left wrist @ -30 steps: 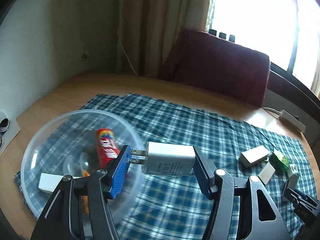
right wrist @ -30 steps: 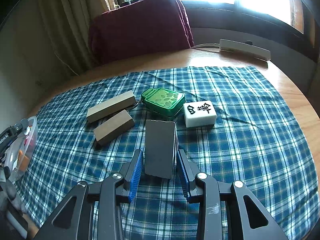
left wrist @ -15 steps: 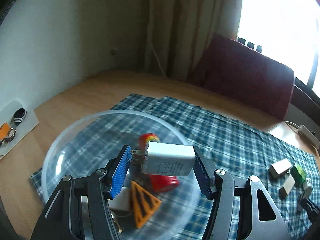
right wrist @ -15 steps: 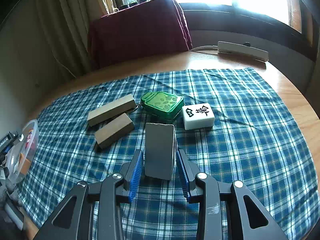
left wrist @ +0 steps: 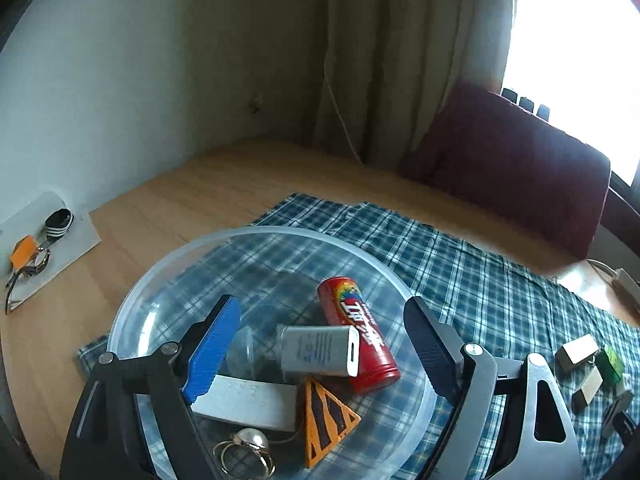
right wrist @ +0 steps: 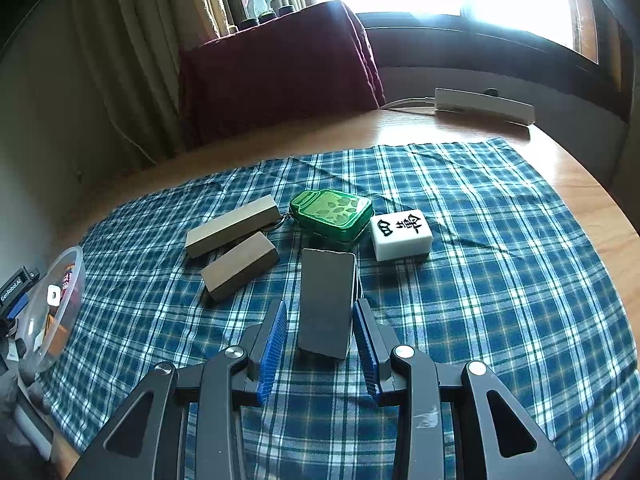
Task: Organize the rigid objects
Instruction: 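Hold the left tool over the bowl while the right tool sets the grey wedge down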
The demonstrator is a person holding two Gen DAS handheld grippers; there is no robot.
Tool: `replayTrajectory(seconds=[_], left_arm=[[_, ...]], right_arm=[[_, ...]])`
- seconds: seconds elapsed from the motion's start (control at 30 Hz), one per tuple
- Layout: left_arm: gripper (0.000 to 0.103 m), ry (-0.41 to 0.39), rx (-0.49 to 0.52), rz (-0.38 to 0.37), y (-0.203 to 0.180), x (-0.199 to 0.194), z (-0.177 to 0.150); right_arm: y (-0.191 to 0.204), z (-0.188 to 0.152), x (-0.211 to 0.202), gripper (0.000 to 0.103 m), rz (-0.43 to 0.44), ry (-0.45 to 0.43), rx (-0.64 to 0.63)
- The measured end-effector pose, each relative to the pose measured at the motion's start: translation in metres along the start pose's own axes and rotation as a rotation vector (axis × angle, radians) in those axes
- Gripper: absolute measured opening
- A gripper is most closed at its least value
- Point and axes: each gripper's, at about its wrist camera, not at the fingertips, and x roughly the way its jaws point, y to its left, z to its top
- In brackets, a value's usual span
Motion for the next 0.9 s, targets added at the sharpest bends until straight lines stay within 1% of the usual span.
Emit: replayTrajectory(seconds=[0.33, 0.6, 0.67, 0.8, 0.9], left_arm=[[0.085, 0.0, -0.017, 0.022, 0.016, 0.002, 0.001], [0.085, -0.002, -0.026, 0.038, 0.031, 0.002, 0.002], [0.085, 0.001, -0.03, 0.036, 0.034, 0.004, 0.002], [0.085, 0.005, -0.039, 0.029, 0.039, 0.004, 0.002], [0.085, 0.005, -0.046, 0.019, 0.042, 0.003, 0.003]], right_arm=[[0.016, -0.002, -0.003, 0.037, 0.017, 0.003, -0.006], [0.056, -0.001, -0.001, 0.037, 0.078, 0.018, -0.075], [0.066, 0.0, -0.001, 0.032, 0.086, 0.017, -0.099], [0.081, 0.001, 0.0, 0.027, 0.096, 0.013, -0.126], [0.085, 0.001, 0.0, 0.027, 0.098, 0.014, -0.126]])
